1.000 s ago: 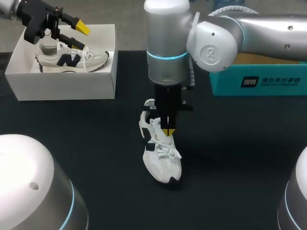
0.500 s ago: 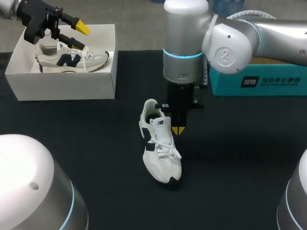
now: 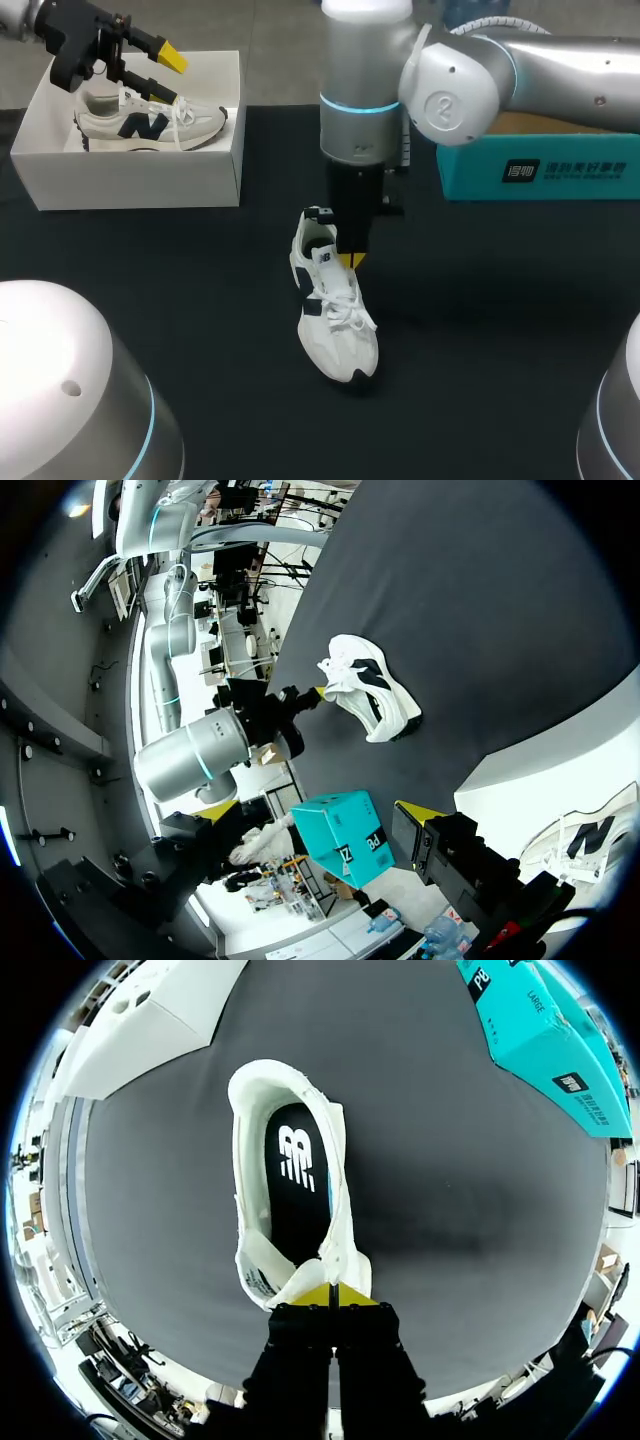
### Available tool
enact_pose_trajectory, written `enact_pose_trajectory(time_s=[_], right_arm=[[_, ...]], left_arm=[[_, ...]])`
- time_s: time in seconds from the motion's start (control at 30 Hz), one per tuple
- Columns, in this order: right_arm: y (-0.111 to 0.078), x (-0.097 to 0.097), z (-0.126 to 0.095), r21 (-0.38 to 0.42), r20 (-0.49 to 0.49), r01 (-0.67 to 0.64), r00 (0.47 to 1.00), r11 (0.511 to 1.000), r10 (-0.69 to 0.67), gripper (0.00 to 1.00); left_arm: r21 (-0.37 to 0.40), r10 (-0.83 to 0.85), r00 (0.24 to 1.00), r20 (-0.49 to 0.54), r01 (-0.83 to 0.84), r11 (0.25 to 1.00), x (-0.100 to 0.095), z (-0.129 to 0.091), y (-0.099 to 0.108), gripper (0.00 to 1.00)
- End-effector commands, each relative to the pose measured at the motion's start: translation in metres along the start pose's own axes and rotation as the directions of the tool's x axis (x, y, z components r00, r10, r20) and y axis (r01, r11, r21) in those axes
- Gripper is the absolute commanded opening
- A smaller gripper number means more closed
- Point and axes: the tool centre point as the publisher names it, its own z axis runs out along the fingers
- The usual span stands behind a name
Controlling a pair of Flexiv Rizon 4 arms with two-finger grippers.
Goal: Take the shoe out of the shoebox, open the shoe tongue, remove and reinsert the insole, then place the shoe into the shoebox
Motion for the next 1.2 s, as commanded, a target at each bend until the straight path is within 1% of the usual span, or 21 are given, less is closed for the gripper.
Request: enact_pose_trajectory(time_s=[0.03,0.33,0.53,0.67,0.77,1.0,1.2], right_arm=[[0.005,0.006,-0.001,0.001,0.010,0.010,1.000,1.000,-0.010,0.00],[0.018,0.016,0.009,0.012,-0.008,0.049,0.999,0.999,-0.049,0.00],[0.021,0.013,0.016,0.037,-0.020,0.046,0.999,0.998,-0.045,0.00],[0.015,0.015,0.003,0.009,0.000,0.033,0.999,0.999,-0.033,0.00],[0.012,0.017,-0.003,0.002,0.007,0.033,0.999,0.999,-0.033,0.00],[0.007,0.027,-0.021,-0.020,0.043,0.050,0.998,0.999,-0.049,0.00],[0.005,0.029,-0.020,-0.025,0.044,0.057,0.997,0.998,-0.056,0.00]], left_arm=[[0.001,0.001,1.000,-0.004,-0.001,1.000,0.000,0.000,0.000,1.00],[0.001,0.001,1.000,-0.004,-0.001,1.000,0.000,0.000,0.000,1.00],[0.001,0.001,1.000,-0.004,-0.001,1.000,0.000,0.000,0.000,1.00],[0.001,0.001,1.000,-0.004,-0.001,1.000,0.000,0.000,0.000,1.00],[0.001,0.001,1.000,-0.004,-0.001,1.000,0.000,0.000,0.000,1.00],[0.001,0.001,1.000,-0.004,-0.001,1.000,0.000,0.000,0.000,1.00],[0.001,0.001,1.000,-0.004,-0.001,1.000,0.000,0.000,0.000,1.00]])
